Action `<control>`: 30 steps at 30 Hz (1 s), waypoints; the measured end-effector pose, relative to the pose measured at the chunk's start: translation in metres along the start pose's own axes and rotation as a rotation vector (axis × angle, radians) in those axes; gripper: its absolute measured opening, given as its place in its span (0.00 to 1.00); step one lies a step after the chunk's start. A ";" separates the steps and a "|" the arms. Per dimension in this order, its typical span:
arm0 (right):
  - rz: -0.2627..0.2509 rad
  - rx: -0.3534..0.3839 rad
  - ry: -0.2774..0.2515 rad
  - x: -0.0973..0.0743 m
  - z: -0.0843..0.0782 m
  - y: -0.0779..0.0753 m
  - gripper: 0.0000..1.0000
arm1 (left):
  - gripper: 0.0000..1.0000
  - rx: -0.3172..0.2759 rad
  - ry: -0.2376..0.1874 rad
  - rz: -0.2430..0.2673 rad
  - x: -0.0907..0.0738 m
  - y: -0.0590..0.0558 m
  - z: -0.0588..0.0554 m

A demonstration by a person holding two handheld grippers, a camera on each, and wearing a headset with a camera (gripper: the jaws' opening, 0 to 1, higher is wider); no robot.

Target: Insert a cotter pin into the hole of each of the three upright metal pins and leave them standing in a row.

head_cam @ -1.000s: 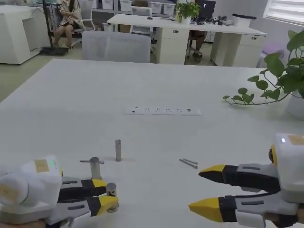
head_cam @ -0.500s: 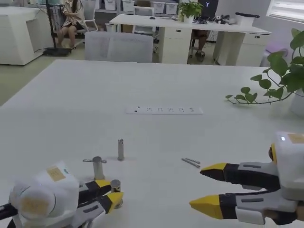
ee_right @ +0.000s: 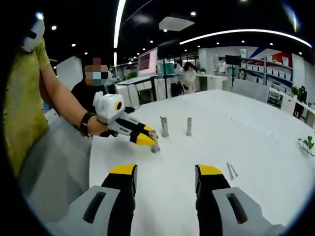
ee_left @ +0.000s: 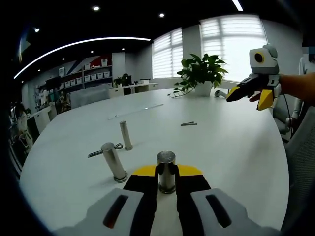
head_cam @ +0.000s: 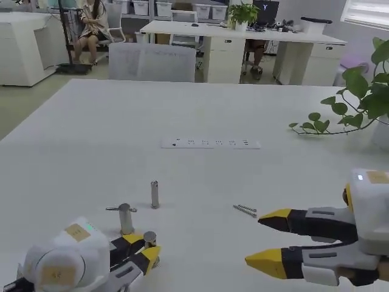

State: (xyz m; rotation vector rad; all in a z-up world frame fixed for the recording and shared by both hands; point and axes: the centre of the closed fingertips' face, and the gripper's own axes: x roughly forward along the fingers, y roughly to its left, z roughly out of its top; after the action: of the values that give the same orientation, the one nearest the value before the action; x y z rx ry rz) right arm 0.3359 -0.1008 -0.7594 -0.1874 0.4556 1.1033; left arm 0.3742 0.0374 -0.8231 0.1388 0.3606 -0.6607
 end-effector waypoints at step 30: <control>-0.144 -0.006 0.165 0.012 -0.012 -0.105 0.36 | 0.30 -0.032 -0.165 -0.130 -0.110 0.003 0.052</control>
State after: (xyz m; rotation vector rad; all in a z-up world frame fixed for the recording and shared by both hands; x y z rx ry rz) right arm 0.4313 -0.1421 -0.7834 -0.3137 0.5777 0.9520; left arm 0.3105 0.0902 -0.7343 0.0302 0.2221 -0.7888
